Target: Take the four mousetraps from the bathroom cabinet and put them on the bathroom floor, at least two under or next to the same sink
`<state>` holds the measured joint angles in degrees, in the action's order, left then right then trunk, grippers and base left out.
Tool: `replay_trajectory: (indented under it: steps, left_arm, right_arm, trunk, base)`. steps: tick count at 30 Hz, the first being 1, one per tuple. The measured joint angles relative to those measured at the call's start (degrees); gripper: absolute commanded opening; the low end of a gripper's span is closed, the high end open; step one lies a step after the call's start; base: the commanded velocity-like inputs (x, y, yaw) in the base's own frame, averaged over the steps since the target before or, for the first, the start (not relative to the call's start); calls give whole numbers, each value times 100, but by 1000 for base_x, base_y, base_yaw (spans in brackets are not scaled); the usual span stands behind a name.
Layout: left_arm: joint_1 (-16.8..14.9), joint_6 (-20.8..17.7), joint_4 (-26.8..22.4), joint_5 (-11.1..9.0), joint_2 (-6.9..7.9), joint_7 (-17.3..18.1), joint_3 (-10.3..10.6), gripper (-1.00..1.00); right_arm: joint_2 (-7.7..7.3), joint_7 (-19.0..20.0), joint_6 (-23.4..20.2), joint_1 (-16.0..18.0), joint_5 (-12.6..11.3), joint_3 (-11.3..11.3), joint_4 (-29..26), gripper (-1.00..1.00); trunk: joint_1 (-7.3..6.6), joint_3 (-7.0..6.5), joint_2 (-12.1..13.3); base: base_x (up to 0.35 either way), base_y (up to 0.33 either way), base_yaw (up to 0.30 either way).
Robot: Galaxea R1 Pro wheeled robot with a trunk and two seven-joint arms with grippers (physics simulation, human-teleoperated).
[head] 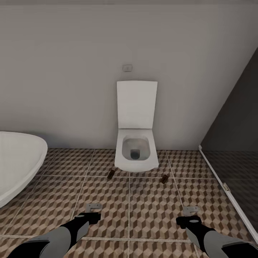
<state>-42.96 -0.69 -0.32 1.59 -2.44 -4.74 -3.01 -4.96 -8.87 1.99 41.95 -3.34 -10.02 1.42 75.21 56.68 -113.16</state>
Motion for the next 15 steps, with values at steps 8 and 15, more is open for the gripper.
replay_trajectory:
  steps: [8, 15]
  left_arm:
    - [0, 3, 0, 0, 0, -1, -1, 100]
    - [0, 11, 0, 0, 0, -1, 1, 100]
  right_arm:
    - [1, 0, 0, 0, 0, 0, 0, 100]
    - [-1, 0, 0, 0, 0, -4, 1, 100]
  trunk:
    - [-176, -144, 321]
    - [-264, -216, 483]
  base:
    - [0, 0, 0]
    - [0, 0, 0]
